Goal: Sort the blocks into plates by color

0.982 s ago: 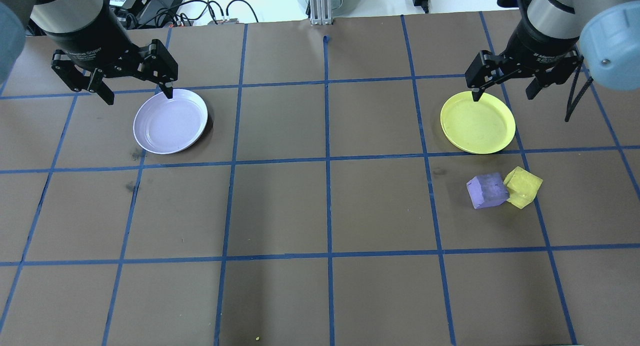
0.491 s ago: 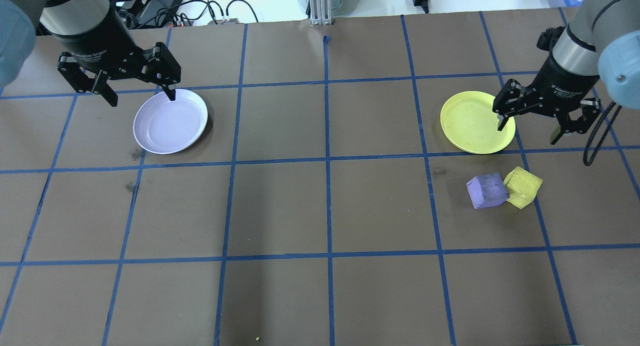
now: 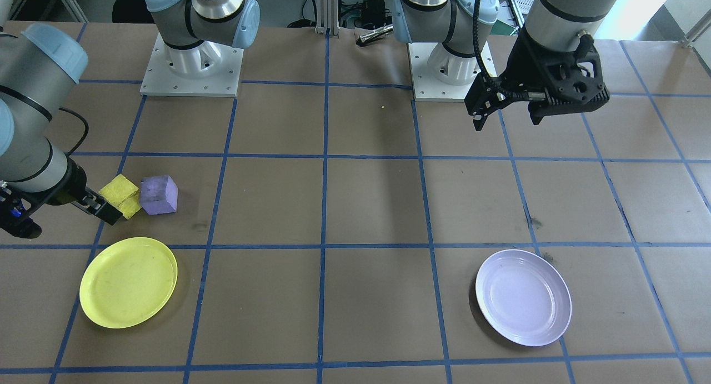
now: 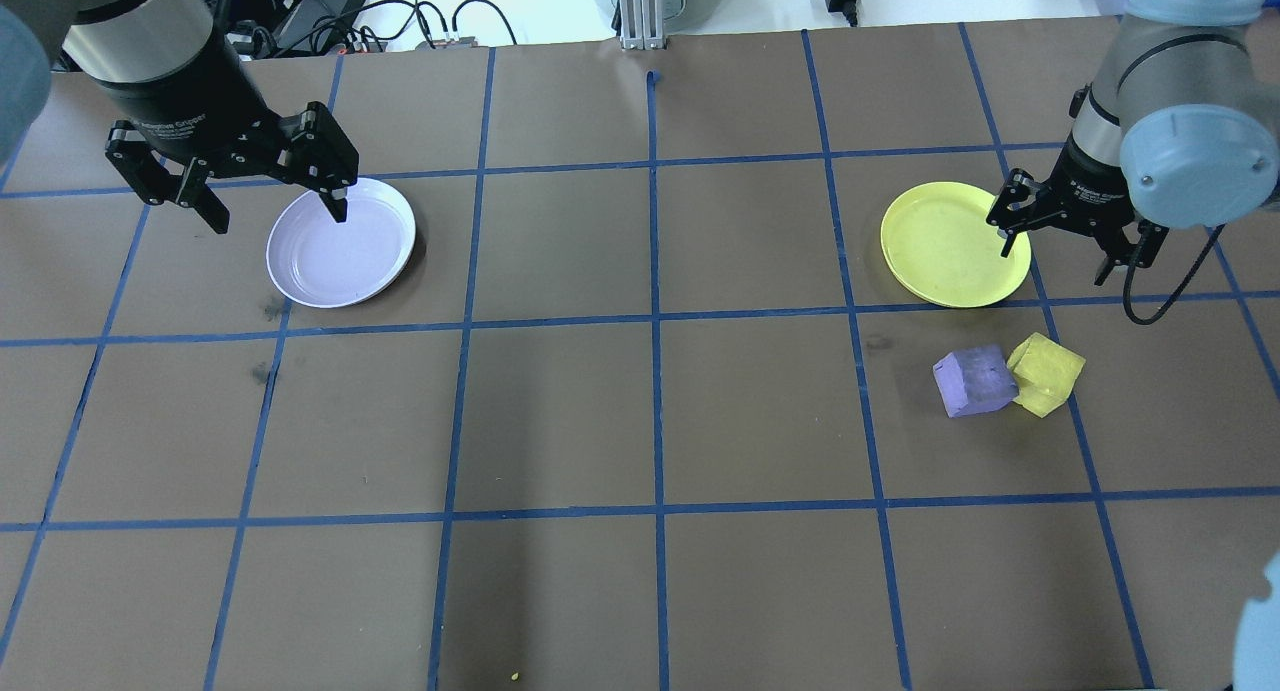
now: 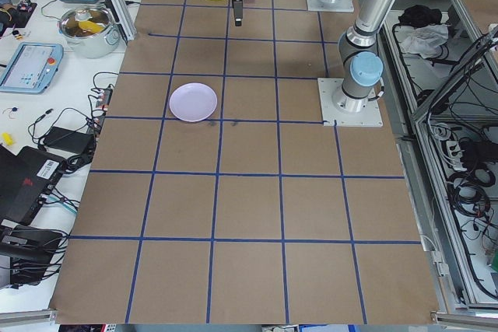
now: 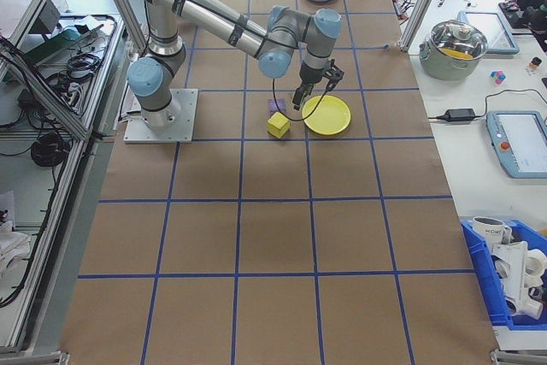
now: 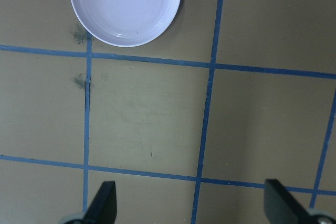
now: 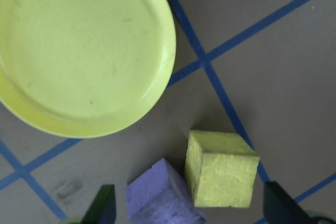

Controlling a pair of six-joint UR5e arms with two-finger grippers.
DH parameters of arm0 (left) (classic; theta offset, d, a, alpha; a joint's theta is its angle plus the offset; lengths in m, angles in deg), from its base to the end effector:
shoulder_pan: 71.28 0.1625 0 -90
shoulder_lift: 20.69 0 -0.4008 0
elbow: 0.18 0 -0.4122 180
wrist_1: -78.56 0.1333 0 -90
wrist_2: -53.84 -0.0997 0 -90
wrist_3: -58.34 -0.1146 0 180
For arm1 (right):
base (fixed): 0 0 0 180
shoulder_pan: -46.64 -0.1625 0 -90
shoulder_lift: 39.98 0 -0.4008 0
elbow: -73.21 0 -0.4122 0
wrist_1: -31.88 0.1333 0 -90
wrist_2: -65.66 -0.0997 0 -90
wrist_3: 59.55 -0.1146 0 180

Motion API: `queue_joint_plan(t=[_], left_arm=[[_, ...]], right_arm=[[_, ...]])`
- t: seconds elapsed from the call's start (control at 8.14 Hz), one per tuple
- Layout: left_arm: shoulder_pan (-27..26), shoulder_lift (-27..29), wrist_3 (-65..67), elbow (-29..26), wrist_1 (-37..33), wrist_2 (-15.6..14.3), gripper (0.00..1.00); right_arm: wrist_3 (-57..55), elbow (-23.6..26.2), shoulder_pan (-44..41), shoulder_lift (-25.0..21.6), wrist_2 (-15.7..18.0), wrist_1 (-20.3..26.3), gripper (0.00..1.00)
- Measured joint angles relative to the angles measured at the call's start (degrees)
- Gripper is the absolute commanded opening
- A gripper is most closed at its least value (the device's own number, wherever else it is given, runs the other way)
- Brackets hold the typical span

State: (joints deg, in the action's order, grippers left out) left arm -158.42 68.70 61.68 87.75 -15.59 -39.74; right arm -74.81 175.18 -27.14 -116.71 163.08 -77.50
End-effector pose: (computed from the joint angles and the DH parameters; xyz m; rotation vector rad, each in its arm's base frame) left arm -0.1008 -0.5099 0.4657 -0.1653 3.0743 0.0391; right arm -0.0405 -0.5635 0.2536 -0.8067 -2.8990 -0.1556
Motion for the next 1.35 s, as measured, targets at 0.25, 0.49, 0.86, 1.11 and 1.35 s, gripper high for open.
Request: queue_joint_plan(t=[0.25,0.49,0.86,1.11,1.35], left_arm=[[-0.04,0.57,-0.53,-0.12,-0.73,0.03,1.0],[-0.24,1.23,-0.78,0.17,-0.87,0.26,1.0],[0.01,0.9,-2.08,0.14,-1.37,0.19,1.0],[-0.23,-0.96,-2.56,-0.11,-2.3,2.31,1.0],[-0.18,-2.34,-3.65,0.1,-2.96,3.71,1.0]], right_arm=[[-0.14,0.27,0.19,1.63,2.09,-2.8,0.96],[1.08,3.04,0.39,1.57,2.61,-3.04,0.94],[3.7,7.38,1.29,1.51,5.11,-3.19,0.95],[5.38,7.91,2.74,1.69,5.8,-3.2,0.97],[5.41,8.16,3.14,2.2,5.51,-3.36,0.93]])
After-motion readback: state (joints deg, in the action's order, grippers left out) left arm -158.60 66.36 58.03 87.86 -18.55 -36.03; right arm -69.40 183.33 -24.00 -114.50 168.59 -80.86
